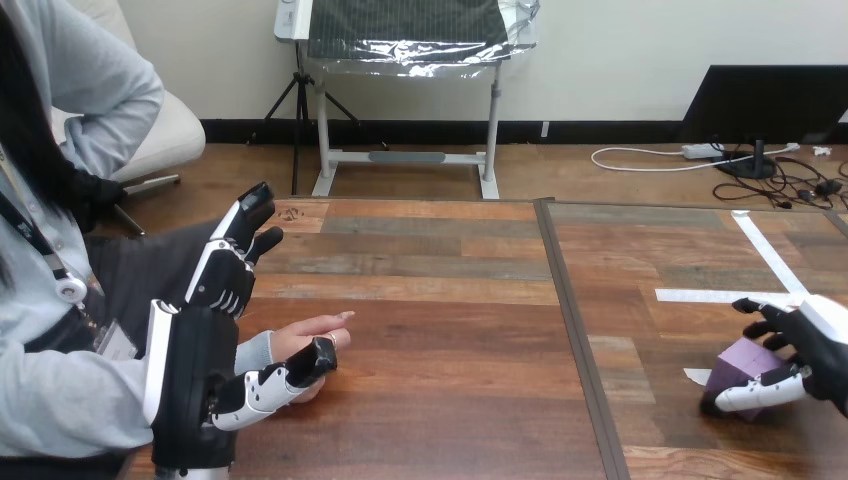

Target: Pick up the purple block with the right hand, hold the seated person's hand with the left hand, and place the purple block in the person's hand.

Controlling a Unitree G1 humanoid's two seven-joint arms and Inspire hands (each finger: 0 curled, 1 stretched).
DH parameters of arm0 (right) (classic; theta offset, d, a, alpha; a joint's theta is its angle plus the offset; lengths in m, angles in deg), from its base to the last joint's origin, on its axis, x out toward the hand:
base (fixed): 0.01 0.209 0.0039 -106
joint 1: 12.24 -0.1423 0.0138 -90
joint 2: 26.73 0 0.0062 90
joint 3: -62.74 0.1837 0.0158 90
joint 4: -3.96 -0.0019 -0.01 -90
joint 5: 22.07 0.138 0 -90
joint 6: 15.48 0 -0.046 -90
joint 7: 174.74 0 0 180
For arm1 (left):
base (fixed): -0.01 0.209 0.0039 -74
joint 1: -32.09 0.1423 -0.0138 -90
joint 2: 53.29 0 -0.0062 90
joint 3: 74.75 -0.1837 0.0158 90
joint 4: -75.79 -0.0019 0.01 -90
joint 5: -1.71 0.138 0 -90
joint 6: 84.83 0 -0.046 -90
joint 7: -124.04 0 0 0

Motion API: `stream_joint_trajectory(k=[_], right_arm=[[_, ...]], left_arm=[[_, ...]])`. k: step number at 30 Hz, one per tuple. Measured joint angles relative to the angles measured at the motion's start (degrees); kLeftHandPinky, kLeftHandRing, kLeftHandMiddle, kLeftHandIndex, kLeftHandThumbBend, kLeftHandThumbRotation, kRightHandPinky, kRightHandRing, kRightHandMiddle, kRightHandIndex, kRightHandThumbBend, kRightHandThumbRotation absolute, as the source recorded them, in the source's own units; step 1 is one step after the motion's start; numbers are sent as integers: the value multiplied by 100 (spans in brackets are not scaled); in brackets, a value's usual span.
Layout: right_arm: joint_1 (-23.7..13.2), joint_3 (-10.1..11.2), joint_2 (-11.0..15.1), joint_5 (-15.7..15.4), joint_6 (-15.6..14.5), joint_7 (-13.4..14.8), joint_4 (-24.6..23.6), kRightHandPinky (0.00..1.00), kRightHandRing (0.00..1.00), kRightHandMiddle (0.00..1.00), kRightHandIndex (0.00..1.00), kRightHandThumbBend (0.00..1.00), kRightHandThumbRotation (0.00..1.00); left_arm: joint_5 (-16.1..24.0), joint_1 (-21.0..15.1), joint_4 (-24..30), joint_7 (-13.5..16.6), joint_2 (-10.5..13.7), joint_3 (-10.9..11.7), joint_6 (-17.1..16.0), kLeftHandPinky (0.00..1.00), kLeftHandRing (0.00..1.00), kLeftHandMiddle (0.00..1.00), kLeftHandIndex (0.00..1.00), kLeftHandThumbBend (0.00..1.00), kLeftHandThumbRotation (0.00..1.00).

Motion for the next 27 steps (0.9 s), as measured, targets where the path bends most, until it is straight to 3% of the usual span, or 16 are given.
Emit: stream_joint_trajectory(k=[12,27], right_arm=[[4,26,-121,73,0,393,46,54,57,61,64,90,0],[4,107,-235,251,-2,451,49,47,48,51,53,85,0]], left_arm=[[97,0,0,88,0,34,-1,84,91,92,88,100,61],[82,1,1,113,0,25,-2,85,92,92,88,100,59]])
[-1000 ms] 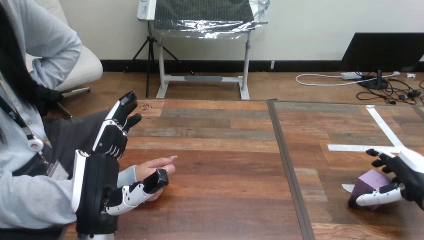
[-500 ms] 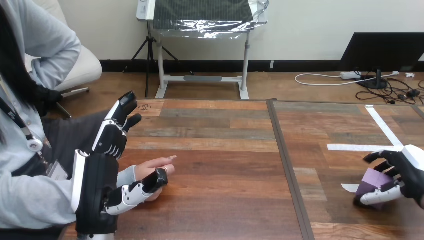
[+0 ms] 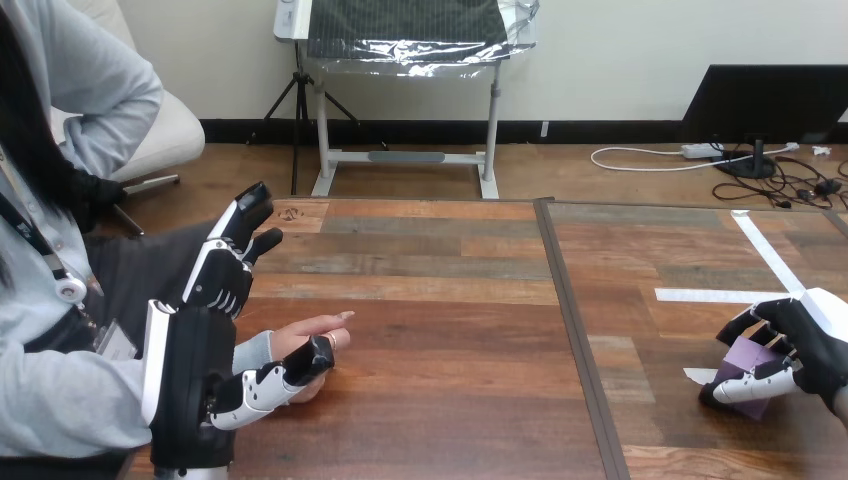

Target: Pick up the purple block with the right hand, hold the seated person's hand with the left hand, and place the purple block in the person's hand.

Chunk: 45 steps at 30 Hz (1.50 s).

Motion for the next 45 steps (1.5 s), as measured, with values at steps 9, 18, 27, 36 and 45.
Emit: stream_joint_trajectory(k=[9,18,27,36,45], right_arm=[[1,77,-48,83,21,24,0,44,46,49,51,85,0],[8,154,-112,140,249,102,-7,42,45,49,50,84,0],[8,190,-129,260,493,102,-41,39,42,49,50,84,0],[8,211,-129,312,697,114,-153,41,43,49,50,84,0],[8,267,-136,466,996,113,-262,41,43,49,50,83,0]], left_arm=[[4,1,0,-1,-1,-9,0,85,91,92,88,100,60],[4,1,1,-1,-4,-10,0,85,91,91,88,100,59],[6,1,2,2,-5,-9,0,85,92,92,88,100,59],[43,2,2,56,-9,-6,0,85,92,92,88,100,60],[99,4,2,111,-13,-2,0,85,91,92,88,100,60]])
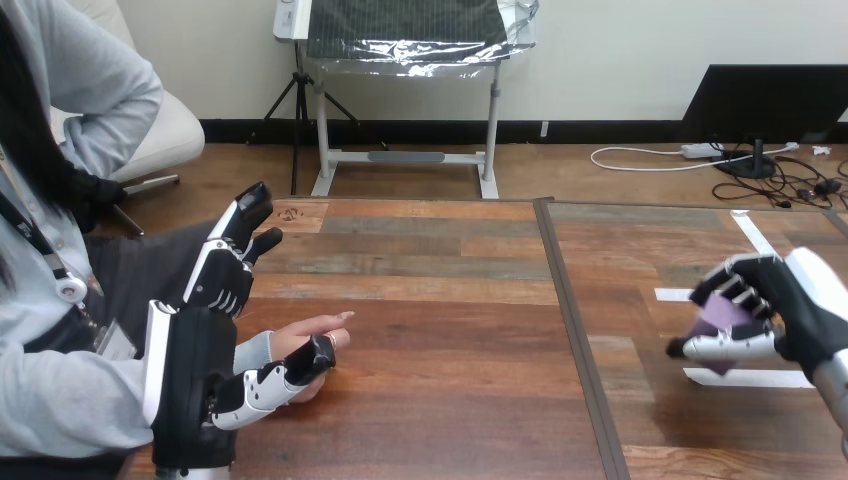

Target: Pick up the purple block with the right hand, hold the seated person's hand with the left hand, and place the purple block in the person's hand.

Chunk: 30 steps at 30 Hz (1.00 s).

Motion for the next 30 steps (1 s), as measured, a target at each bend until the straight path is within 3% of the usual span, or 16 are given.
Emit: stream_joint_trajectory(k=[18,30], right_arm=[[-1,95,-30,208,166,-94,-412,38,42,48,49,83,0],[0,138,-167,376,179,-302,-762,38,41,48,49,81,0]], left_arm=[[101,0,0,65,1,3,1,86,91,92,89,100,58],[573,1,0,314,4,197,20,85,90,92,89,100,56]])
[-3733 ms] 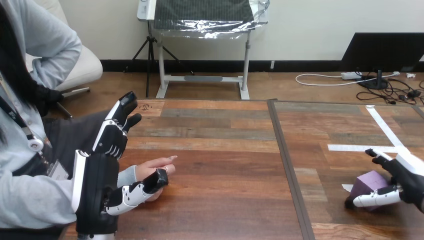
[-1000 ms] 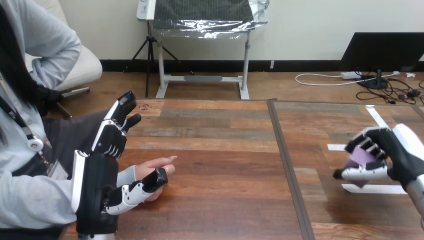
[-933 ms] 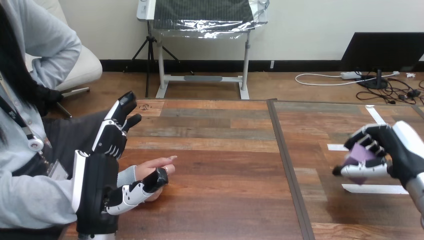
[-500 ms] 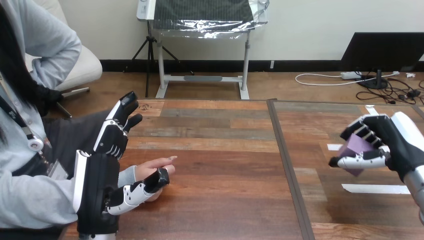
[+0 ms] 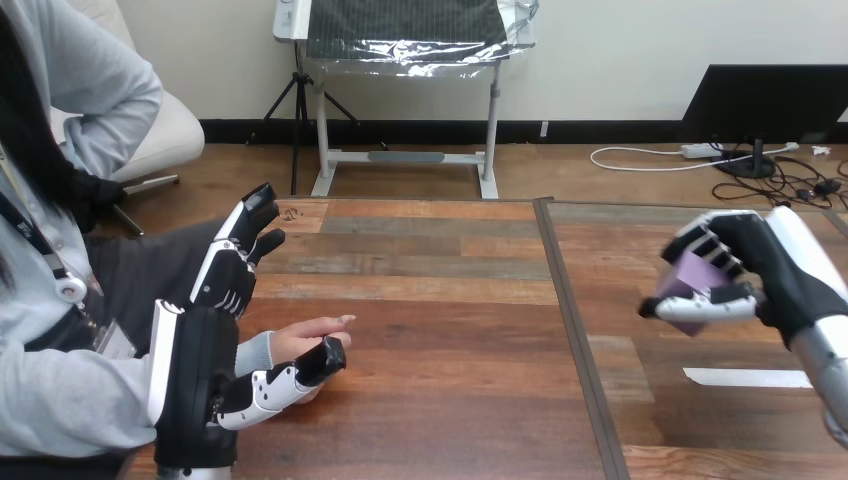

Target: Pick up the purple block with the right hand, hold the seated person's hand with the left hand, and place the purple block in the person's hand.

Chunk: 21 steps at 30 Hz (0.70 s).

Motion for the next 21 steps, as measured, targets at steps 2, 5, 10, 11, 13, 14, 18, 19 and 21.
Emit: stream_joint_trajectory(k=[2,5,10,11,13,14,18,19,21], right_arm=[[0,12,-45,33,-3,-11,-71,37,41,48,49,81,0],[0,15,-101,59,-8,-30,-181,37,41,48,49,81,0],[0,15,-189,105,-10,-72,-353,36,41,47,49,82,0],[0,17,-215,114,-9,-73,-392,36,40,47,49,82,0],[0,25,-262,127,-9,-74,-454,36,40,47,49,82,0],[0,26,-281,130,-8,-74,-484,36,40,47,49,82,0],[0,31,-361,150,0,-79,-592,35,39,46,48,81,0],[0,34,-383,158,1,-80,-616,34,39,46,48,81,0],[0,52,-434,176,8,-79,-662,34,38,45,48,81,0]], left_arm=[[66,0,0,48,8,23,1,84,89,91,89,100,55],[182,-1,0,118,22,56,1,82,88,90,88,100,54],[495,-1,0,268,47,189,1,80,86,88,87,100,52],[584,-1,0,314,56,226,1,80,86,87,87,100,51],[755,-1,0,416,77,291,2,80,85,86,87,100,51],[853,-1,1,472,87,326,3,80,85,86,87,100,50],[1278,0,39,723,141,475,54,80,84,86,87,100,50],[1380,1,54,791,158,505,78,80,84,85,87,100,49],[1594,2,93,938,195,559,141,81,84,85,87,100,49]])
